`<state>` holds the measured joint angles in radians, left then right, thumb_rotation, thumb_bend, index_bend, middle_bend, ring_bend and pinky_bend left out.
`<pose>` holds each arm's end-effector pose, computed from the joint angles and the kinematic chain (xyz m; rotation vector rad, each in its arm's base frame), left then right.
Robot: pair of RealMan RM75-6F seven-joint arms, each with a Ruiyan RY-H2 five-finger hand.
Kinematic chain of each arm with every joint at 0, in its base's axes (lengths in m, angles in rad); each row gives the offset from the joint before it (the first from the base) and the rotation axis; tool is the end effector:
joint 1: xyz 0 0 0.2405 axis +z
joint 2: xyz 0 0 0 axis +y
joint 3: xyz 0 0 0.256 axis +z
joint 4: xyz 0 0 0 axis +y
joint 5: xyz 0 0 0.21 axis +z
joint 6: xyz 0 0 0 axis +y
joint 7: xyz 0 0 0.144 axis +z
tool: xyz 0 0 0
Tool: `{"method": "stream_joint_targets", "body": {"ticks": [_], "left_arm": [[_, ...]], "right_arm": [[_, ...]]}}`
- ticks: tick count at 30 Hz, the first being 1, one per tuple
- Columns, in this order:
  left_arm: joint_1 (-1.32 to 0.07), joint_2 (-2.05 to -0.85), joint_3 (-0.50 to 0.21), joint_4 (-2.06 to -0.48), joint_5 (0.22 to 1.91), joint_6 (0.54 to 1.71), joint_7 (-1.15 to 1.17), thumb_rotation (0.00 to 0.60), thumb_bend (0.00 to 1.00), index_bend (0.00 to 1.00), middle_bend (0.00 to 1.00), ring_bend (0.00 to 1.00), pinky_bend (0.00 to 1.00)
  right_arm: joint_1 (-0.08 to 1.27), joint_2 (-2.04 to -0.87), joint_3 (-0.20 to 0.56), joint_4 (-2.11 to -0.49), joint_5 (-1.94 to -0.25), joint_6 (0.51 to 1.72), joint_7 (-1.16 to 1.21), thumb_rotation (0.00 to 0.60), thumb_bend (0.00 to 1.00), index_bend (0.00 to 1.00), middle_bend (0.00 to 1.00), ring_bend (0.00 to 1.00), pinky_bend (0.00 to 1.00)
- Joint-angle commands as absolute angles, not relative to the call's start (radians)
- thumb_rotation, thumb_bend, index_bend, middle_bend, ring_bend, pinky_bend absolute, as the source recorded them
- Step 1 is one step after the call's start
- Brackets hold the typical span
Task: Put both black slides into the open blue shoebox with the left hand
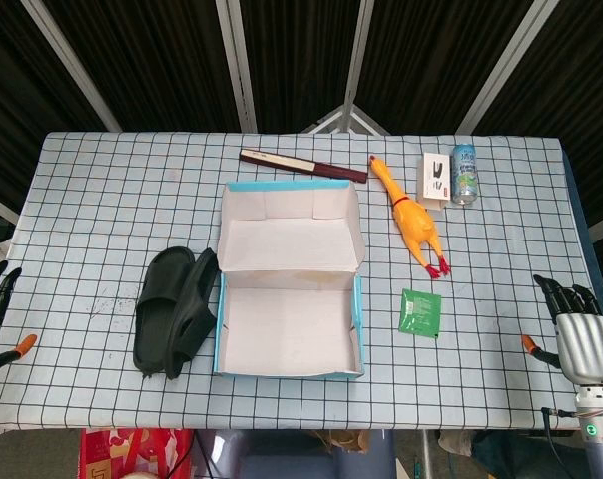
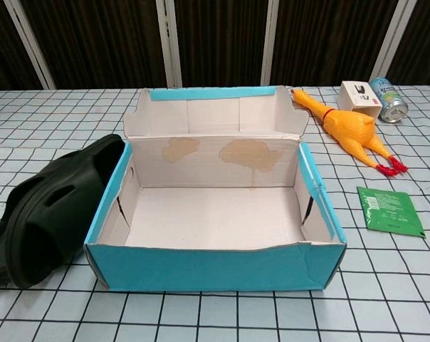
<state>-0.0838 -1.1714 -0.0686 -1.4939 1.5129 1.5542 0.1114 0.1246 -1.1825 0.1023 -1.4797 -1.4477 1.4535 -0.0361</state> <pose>-0.3222 0.1855 0.1647 -1.3866 -0.7005 -0.8306 -0.3281 -0.2065 0.1587 1.3644 -0.8104 0.8490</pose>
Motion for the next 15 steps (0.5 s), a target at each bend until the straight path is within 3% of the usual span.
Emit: {"method": "stream_joint_targets", "body": {"ticks": [1, 15], "left_arm": [[-0.085, -1.172, -0.069, -1.493, 1.512, 1.552, 0.111, 0.600, 0.26, 0.01, 0.00, 0.04, 0.11], [-0.100, -1.180, -0.068, -1.489, 1.508, 1.526, 0.113, 0.600, 0.26, 0.01, 0.00, 0.04, 0.11]], "right_arm": [[0.124, -1.182, 0.102, -1.480, -1.446, 1.453, -0.038, 0.600, 0.23, 0.13, 0.19, 0.24, 0.15], [0.115, -1.176, 0.102, -1.495, -1.437, 1.456, -0.052, 0.600, 0.23, 0.13, 0.19, 0.24, 0.15]]}}
